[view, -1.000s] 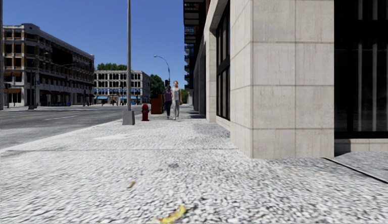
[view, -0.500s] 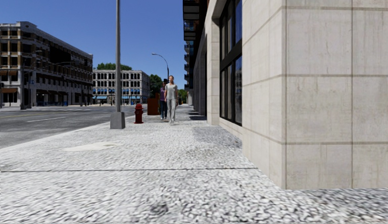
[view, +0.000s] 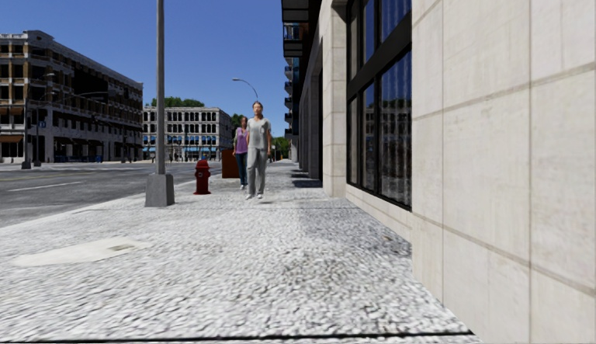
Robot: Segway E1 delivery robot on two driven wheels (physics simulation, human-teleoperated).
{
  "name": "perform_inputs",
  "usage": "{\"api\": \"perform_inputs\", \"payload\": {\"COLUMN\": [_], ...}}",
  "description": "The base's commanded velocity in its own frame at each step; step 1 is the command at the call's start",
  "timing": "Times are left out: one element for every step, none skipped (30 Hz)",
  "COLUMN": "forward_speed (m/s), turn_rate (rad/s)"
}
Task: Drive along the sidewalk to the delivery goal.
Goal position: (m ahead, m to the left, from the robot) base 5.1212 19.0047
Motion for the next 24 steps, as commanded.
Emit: {"api": "perform_inputs", "payload": {"forward_speed": [2.0,2.0,2.0,2.0,2.0,2.0,2.0,2.0,2.0,2.0,2.0,2.0,2.0,2.0,2.0,2.0,2.0,2.0,2.0,2.0,2.0,2.0,2.0,2.0], "turn_rate": [0.0,0.0,0.0,0.0,0.0,0.0,0.0,0.0,0.0,0.0,0.0,0.0,0.0,0.0,0.0,0.0,0.0,0.0,0.0,-0.08,-0.16,-0.21,-0.21,-0.22]}}
